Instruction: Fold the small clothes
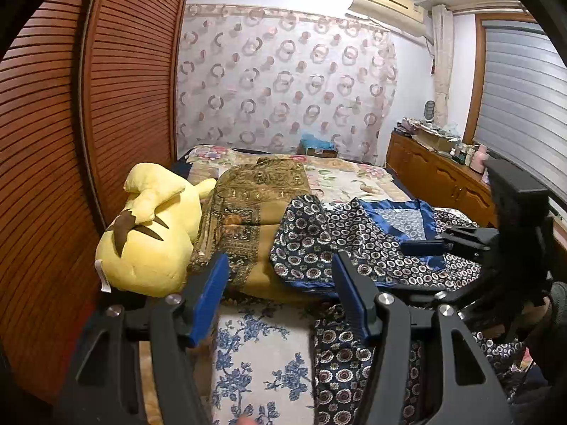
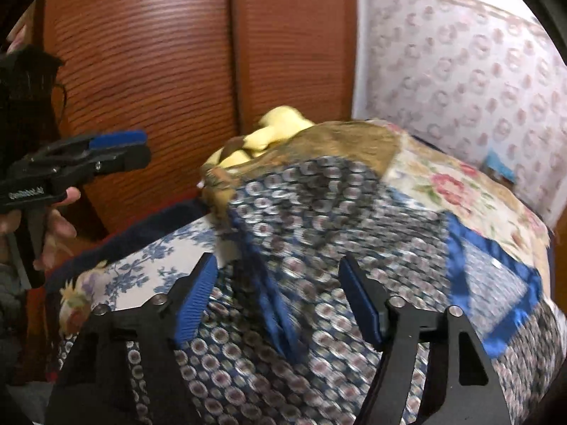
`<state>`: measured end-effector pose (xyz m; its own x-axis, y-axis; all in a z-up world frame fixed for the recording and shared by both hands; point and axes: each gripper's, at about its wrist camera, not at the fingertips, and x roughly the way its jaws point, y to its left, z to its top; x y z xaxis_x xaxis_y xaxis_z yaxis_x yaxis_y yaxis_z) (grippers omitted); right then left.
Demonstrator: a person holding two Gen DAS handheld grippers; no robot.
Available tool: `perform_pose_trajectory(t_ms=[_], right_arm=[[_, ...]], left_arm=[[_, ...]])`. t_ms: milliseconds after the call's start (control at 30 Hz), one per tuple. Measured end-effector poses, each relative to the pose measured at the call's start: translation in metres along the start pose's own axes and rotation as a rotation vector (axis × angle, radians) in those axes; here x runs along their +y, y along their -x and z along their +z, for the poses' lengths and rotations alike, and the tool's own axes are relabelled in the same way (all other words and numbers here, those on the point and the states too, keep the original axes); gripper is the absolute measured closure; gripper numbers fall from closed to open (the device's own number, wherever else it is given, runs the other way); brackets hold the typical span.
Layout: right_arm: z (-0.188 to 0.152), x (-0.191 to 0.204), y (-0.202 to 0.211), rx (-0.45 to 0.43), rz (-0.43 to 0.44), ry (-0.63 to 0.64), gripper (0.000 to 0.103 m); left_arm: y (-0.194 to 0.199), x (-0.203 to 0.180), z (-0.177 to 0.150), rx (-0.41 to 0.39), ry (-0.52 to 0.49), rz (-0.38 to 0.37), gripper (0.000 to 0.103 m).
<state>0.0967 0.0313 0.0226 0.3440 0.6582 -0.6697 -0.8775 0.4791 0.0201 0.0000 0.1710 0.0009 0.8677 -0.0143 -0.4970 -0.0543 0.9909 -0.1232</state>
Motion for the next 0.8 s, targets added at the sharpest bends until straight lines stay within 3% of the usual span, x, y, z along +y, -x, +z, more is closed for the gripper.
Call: perform_pose_trajectory(t_ms=[100,333,433,500,633,800], right_arm=[[0.005,0.012,-0.022,0.052,0.031,0.059,0.033],[0.010,0.011,-0.060,0.138,-0.003,0.087,0.043],[0.007,0.005,-0.072,0.177,-0.022,0.095,0.053],[0.003,0.002,-0.078,0.205,-0.027,0.102,0.069],[0.001,-0.007,-0.071,0.162,-0.023,0.073,0.092],[0.005,-0.029,-0.048,0.066,-0.084,-0.015,0.094]], left_arm=[[0.000,0.002,-0.003,0.002,0.004,0.001,0.043],[-0.002,0.004,-0.008,0.014,0.005,-0.002,0.043],[-0.003,0.003,-0.010,0.022,0.002,-0.004,0.043],[-0.005,0.001,-0.011,0.027,0.001,-0.008,0.043],[-0.009,-0.001,-0.013,0.034,-0.003,-0.015,0.043],[-0.014,-0.005,-0.013,0.043,-0.010,-0.019,0.043]])
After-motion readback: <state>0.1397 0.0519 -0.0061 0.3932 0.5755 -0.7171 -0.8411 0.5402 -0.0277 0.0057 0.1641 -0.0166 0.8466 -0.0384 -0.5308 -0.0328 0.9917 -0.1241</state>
